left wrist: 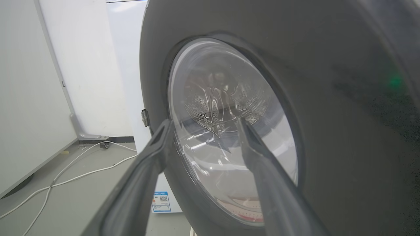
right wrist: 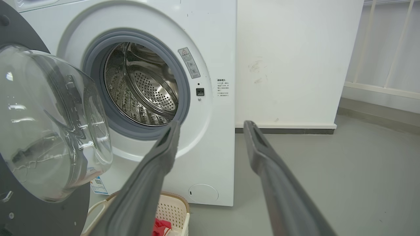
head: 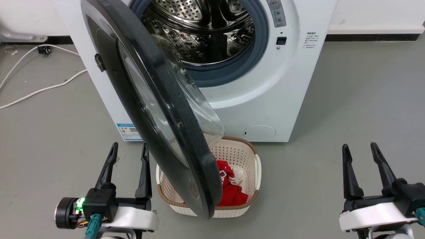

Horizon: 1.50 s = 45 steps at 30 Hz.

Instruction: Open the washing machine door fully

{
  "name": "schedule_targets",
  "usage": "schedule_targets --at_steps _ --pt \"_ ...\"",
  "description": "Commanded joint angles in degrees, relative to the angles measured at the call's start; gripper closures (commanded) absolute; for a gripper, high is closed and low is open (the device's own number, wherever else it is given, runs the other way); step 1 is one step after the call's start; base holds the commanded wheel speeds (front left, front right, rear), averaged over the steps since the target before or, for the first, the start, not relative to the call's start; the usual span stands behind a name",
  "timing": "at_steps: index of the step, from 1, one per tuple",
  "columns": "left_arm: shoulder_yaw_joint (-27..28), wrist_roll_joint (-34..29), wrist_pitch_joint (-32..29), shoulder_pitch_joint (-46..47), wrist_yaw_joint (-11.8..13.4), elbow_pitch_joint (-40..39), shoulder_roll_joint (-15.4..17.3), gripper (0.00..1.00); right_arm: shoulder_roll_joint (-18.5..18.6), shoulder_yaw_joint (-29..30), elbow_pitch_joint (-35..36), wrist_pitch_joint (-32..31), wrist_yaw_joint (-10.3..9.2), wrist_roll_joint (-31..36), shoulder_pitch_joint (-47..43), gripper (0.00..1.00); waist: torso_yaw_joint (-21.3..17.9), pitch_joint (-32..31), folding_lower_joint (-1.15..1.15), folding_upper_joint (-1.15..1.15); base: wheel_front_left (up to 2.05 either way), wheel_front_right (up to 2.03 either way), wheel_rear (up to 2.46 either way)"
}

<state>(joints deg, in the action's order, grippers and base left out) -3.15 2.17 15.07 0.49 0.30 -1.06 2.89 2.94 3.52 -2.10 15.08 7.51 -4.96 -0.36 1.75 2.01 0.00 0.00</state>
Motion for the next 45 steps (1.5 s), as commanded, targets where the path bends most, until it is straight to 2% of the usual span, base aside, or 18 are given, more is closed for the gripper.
schedule_targets --at_steps 1,5,6,7,16,25,28,33,36,41,45 --pt "0.0 -0.3 0.2 0.6 -0.1 0.1 0.0 0.0 -0.1 -0.1 -0.1 0.1 -0.04 -0.1 0.8 0.0 0.0 0.0 0.0 0.0 0.0 0.0 0.0" --pt "0.0 -0.1 0.2 0.5 0.0 0.2 0.0 0.0 -0.1 -0.2 0.0 0.1 -0.04 -0.3 0.7 0.0 0.1 -0.1 0.0 0.0 0.0 0.0 0.0" --pt "0.0 0.2 0.2 0.5 0.0 0.2 0.0 0.27 -0.1 -0.3 0.0 0.1 -0.04 -0.4 0.6 0.0 0.0 -0.1 0.0 0.0 0.0 0.0 0.0" --pt "0.0 0.4 0.2 0.5 0.0 0.2 0.0 1.0 -0.1 -0.3 -0.1 0.1 -0.04 -0.5 0.6 0.0 0.0 -0.1 0.0 0.0 0.0 0.0 0.0" --pt "0.1 0.5 0.2 2.0 0.0 -5.3 0.0 1.0 -0.1 -0.4 -0.3 0.1 -0.04 -0.9 0.9 0.0 0.1 0.2 0.0 0.0 0.0 0.0 0.0" --pt "0.2 -0.1 0.1 6.1 0.4 -22.1 0.0 1.0 -0.1 -0.5 -0.6 0.1 -0.04 -1.1 1.3 0.0 0.1 0.2 0.0 0.0 0.0 0.0 0.0" --pt "-0.9 -0.7 0.1 7.5 -0.3 -27.7 0.0 1.0 -0.1 -0.6 -0.8 0.1 -0.04 -1.2 1.4 0.0 -0.1 0.2 0.0 0.0 0.0 0.0 0.0" --pt "-6.8 -0.6 0.1 9.4 -3.0 -34.8 0.0 1.0 -0.1 -0.5 -0.9 0.1 -0.04 -1.3 1.5 0.0 -0.4 0.5 0.0 0.0 0.0 0.0 0.0" --pt "-11.5 -0.4 0.1 9.1 -5.1 -35.5 0.1 1.0 -0.1 -0.3 -1.0 0.1 -0.04 -1.2 1.3 0.0 -0.4 0.5 0.0 0.0 0.0 0.0 0.0" --pt "-21.3 0.0 0.1 5.9 -7.1 -31.4 2.2 1.0 -0.1 -0.1 -1.2 0.1 -0.04 -1.1 0.8 0.0 -0.4 -0.2 0.0 0.0 0.0 0.0 0.0" --pt "-27.7 1.5 0.1 1.5 -7.6 -25.9 4.5 1.0 -0.1 -0.2 -1.3 0.1 -0.04 -1.2 0.4 0.0 -0.4 -0.7 0.0 0.0 0.0 0.0 0.0"
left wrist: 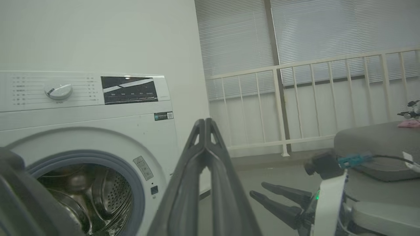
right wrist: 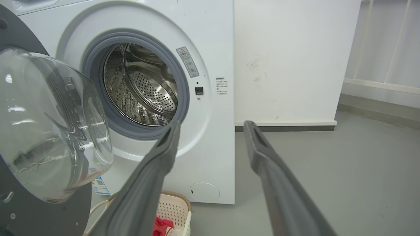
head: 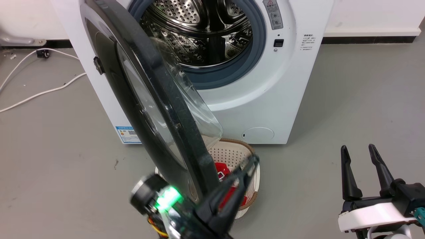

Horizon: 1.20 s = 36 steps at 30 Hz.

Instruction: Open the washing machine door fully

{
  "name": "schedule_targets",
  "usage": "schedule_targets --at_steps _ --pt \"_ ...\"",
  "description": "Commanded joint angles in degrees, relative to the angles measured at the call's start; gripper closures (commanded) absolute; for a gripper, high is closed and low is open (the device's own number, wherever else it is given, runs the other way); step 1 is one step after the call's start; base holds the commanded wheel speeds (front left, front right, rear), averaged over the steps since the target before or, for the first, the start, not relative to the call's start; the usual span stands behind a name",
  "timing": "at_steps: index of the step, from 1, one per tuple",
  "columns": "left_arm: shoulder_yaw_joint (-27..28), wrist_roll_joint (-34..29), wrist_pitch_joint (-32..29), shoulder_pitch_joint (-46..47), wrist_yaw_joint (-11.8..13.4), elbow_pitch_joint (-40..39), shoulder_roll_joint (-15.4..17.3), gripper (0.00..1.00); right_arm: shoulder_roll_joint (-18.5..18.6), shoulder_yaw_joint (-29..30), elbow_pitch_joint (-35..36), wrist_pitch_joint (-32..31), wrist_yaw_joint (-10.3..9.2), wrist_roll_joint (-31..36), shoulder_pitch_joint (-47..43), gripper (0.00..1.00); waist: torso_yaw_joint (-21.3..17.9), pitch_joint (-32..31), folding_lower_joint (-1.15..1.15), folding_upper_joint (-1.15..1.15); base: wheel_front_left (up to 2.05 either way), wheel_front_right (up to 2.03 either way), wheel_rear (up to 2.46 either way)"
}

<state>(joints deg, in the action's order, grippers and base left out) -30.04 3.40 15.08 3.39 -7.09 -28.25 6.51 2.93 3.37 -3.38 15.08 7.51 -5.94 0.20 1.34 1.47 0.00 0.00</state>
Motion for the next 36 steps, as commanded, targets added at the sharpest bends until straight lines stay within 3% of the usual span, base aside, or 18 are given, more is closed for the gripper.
schedule_targets --at_steps 1,10,24,36 --pt "-1.9 0.5 0.1 -2.4 -0.2 2.6 1.4 1.0 -0.1 0.0 -0.1 0.1 -0.04 -0.2 -0.3 0.0 0.0 -0.2 0.0 0.0 0.0 0.0 0.0" --pt "-6.5 1.6 0.1 -8.1 -0.3 17.2 5.1 1.0 -0.1 0.1 0.0 0.1 -0.04 -0.7 -1.0 0.0 0.8 0.2 0.0 0.0 0.0 0.0 0.0" --pt "-1.5 2.7 0.1 1.1 0.2 28.2 -0.9 1.0 -0.1 -0.1 -1.0 0.1 -0.04 -1.5 0.6 0.0 0.1 1.5 0.0 0.0 0.0 0.0 0.0" --pt "3.3 3.1 0.1 2.5 2.8 31.7 -2.7 1.0 -0.1 -0.4 -1.8 0.1 -0.04 -2.8 0.9 0.0 -0.1 2.0 0.0 0.0 0.0 0.0 0.0"
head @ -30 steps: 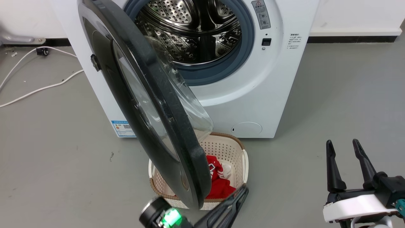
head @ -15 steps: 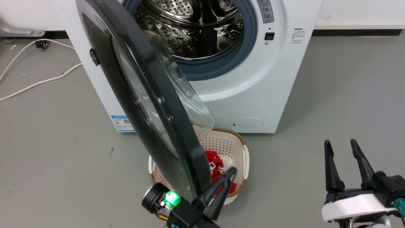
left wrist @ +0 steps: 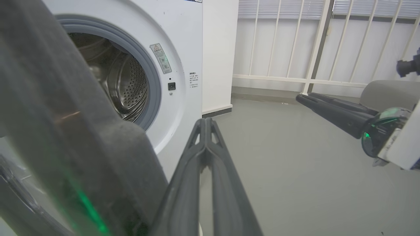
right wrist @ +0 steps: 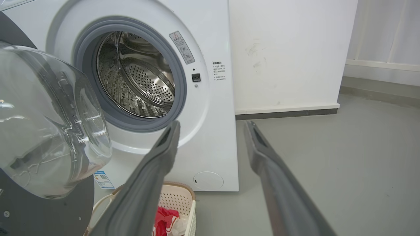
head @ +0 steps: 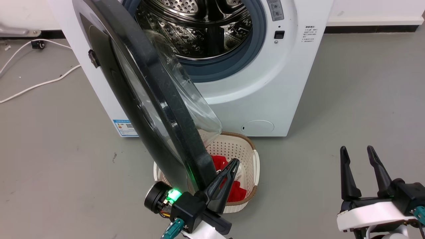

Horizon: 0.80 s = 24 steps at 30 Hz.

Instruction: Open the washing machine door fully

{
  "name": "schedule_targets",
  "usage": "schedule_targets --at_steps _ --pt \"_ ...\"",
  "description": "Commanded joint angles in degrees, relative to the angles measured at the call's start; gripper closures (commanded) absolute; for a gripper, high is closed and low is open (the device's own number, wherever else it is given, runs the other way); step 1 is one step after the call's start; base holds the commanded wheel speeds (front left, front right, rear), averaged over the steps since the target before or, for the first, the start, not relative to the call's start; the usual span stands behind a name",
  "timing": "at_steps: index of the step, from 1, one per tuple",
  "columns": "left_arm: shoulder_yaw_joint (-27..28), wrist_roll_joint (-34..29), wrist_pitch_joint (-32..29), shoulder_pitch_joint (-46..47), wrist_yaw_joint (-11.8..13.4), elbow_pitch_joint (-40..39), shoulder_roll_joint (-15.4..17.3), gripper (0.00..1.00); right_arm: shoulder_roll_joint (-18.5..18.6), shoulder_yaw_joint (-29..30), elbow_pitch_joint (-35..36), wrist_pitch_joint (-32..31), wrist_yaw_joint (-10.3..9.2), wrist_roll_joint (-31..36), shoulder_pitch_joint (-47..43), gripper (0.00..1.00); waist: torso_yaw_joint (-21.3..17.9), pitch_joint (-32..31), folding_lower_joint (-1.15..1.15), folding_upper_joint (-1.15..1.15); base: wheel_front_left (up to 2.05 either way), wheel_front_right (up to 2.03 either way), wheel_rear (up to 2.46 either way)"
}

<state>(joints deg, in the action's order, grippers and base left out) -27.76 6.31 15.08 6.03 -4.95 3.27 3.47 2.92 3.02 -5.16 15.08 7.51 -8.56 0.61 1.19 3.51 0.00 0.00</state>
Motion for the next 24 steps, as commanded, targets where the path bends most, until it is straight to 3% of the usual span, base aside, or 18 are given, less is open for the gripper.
schedule_targets --at_steps 1,15,24 --pt "1.5 0.1 0.1 -0.3 0.9 0.3 0.4 1.0 -0.1 -0.1 -0.1 0.1 -0.04 -0.3 0.5 0.0 0.2 -0.1 0.0 0.0 0.0 0.0 0.0" --pt "5.0 -0.7 -0.1 -6.1 3.6 -2.0 0.2 1.0 -0.1 -0.3 -1.0 0.1 -0.04 -1.2 -0.6 0.0 2.6 -0.9 0.0 0.0 0.0 0.0 0.0" --pt "7.2 -1.2 0.0 -10.6 4.3 -6.1 1.4 1.0 -0.1 0.3 -0.7 0.1 -0.04 -1.2 -1.8 0.0 8.0 -1.3 0.0 0.0 0.0 0.0 0.0"
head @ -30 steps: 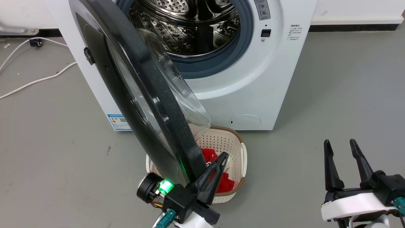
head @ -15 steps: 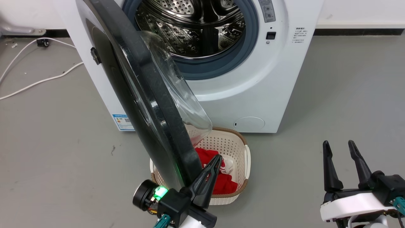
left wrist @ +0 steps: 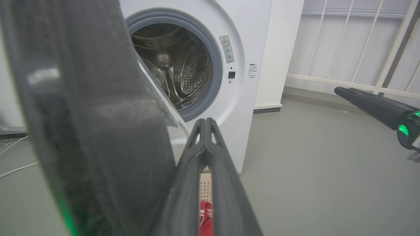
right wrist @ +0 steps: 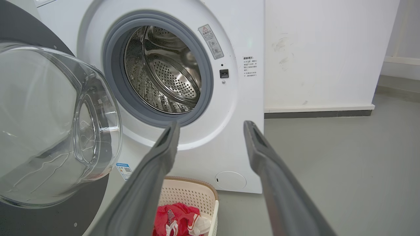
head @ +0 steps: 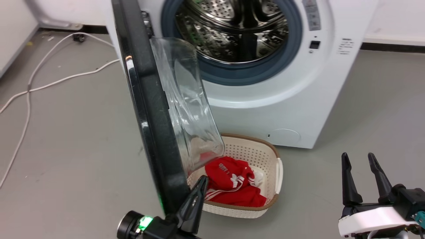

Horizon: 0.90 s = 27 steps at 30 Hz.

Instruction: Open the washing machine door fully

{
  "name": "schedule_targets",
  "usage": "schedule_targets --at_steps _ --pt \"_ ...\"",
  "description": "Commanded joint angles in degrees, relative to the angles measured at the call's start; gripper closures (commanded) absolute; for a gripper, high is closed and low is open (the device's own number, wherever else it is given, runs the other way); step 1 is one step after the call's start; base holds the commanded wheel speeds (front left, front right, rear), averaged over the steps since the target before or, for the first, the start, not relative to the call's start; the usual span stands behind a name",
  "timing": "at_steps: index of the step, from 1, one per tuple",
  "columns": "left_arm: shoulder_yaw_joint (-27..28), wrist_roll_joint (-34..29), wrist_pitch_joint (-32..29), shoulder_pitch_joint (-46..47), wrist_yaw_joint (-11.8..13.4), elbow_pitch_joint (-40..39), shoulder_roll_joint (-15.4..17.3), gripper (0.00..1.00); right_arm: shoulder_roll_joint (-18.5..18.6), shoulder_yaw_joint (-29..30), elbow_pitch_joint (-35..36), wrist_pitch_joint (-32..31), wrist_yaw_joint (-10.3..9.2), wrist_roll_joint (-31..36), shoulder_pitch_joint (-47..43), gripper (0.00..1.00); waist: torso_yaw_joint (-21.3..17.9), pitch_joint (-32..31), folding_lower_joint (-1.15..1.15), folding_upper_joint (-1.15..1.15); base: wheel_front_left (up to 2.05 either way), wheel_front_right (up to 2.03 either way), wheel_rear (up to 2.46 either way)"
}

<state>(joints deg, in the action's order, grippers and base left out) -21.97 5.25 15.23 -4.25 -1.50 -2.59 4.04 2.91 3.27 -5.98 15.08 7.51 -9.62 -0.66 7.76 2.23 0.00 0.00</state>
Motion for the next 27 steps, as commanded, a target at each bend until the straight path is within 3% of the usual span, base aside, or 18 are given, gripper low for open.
schedule_targets --at_steps 1,13,21,27 --pt "1.9 -0.1 -0.1 -0.7 1.1 -0.8 0.8 1.0 -0.1 0.2 0.2 0.1 -0.03 -0.1 -0.5 0.0 2.2 0.1 0.0 0.0 0.0 0.0 0.0" --pt "9.3 0.5 -0.1 -5.1 4.9 -2.8 2.2 1.0 -0.1 -0.2 0.2 0.1 -0.04 0.5 -0.5 0.0 10.3 0.3 0.0 0.0 0.0 0.0 0.0" --pt "16.8 2.2 -0.2 -4.5 6.7 -0.9 3.6 1.0 0.0 -0.7 0.3 0.1 -0.04 1.0 0.3 0.0 11.3 1.1 0.0 0.0 0.0 0.0 0.0" --pt "22.5 4.1 -0.2 0.1 5.9 2.3 4.8 1.0 -0.1 -1.0 0.0 0.1 -0.04 2.0 1.1 0.0 10.9 2.4 0.0 0.0 0.0 0.0 0.0"
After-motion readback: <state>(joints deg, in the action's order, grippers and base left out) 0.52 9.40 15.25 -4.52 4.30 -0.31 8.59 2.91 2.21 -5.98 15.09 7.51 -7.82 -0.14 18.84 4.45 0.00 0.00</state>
